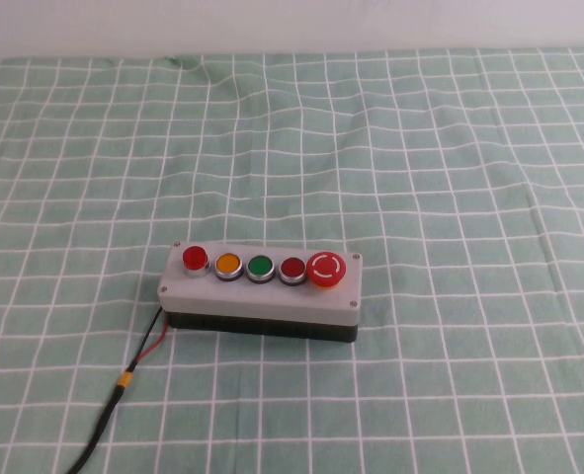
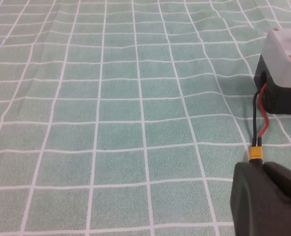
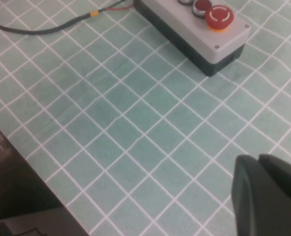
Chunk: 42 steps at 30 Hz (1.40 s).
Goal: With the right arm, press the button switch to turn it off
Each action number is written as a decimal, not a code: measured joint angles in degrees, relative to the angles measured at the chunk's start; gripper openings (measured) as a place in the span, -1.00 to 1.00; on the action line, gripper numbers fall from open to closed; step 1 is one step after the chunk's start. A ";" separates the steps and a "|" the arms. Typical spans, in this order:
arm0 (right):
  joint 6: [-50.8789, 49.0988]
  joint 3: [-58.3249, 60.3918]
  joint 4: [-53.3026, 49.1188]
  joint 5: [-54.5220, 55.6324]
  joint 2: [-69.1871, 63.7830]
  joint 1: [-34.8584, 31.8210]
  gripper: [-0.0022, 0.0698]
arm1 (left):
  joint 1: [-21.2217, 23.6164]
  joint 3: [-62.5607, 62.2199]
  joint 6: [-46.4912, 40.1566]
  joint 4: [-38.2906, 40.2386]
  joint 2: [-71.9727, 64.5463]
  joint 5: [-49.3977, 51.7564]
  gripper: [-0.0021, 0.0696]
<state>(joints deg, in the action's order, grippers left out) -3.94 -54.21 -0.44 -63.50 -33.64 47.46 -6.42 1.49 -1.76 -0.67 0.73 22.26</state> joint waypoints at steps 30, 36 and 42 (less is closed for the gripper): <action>2.80 33.70 -1.11 44.50 20.79 -41.25 -0.98 | 0.00 0.00 0.00 0.00 0.00 0.00 -0.95; 2.80 46.27 -1.11 47.56 28.06 -47.66 -0.98 | 0.00 0.00 0.00 0.00 0.00 0.00 -0.95; 2.80 55.36 0.02 48.12 33.24 -49.00 -0.98 | 0.00 0.00 0.00 0.00 0.00 0.00 -0.95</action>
<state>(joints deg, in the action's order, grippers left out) -1.15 1.15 -0.42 -15.38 -0.40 -1.54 -6.42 1.49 -1.76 -0.67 0.73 22.26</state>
